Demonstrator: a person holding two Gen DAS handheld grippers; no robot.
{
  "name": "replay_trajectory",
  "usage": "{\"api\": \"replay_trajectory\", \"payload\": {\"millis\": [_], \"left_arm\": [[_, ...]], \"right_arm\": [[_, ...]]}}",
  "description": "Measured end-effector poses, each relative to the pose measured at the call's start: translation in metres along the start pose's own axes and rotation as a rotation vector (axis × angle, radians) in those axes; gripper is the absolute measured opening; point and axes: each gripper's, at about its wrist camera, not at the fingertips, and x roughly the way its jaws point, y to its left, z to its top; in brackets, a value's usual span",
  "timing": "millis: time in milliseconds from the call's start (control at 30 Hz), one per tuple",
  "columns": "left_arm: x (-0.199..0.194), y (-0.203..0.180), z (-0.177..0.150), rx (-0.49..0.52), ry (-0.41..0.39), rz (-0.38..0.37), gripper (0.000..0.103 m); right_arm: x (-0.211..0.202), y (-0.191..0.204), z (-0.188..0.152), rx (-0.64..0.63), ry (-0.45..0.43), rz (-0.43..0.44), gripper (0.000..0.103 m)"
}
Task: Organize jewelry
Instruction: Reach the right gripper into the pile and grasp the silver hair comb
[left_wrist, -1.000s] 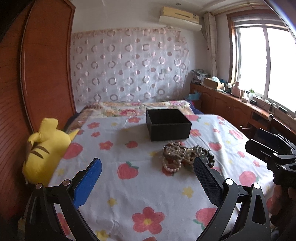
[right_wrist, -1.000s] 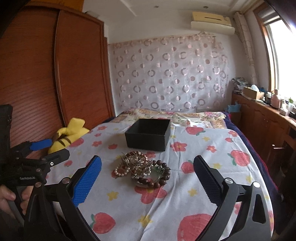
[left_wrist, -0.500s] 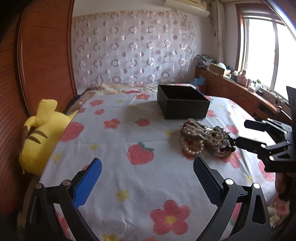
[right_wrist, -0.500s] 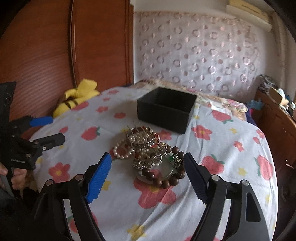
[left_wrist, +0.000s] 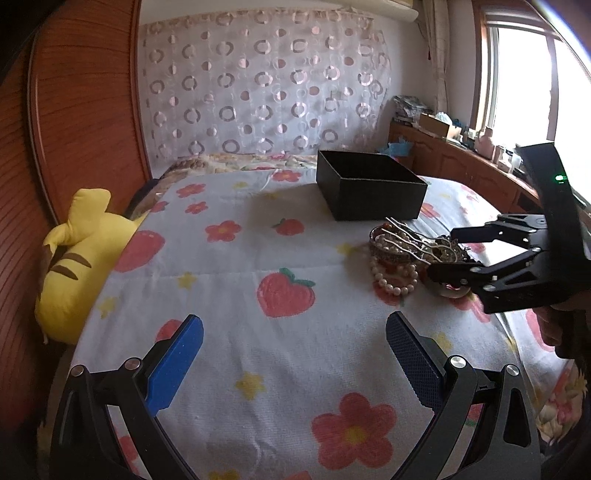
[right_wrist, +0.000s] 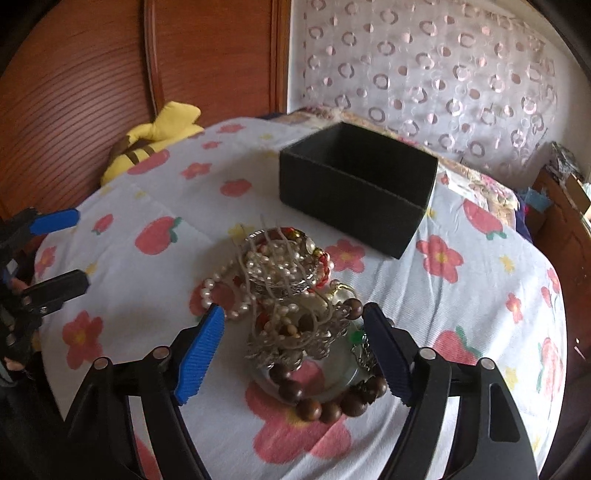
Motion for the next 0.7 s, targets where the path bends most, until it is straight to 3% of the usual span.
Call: {"api": "replay_trajectory", "payload": {"millis": [200, 700], "left_arm": [[-0.002, 0.001, 0.000, -0.005, -0.004, -0.005, 0.096], [0.003, -0.017, 0.005, 0.035, 0.010, -0.039, 0.096]], "right_arm": [[0.001, 0.000, -0.001, -0.016, -0.001, -0.029, 0.059], [-0.044, -0.012, -0.014, -0.008, -0.104, -0.048, 0.058]]}}
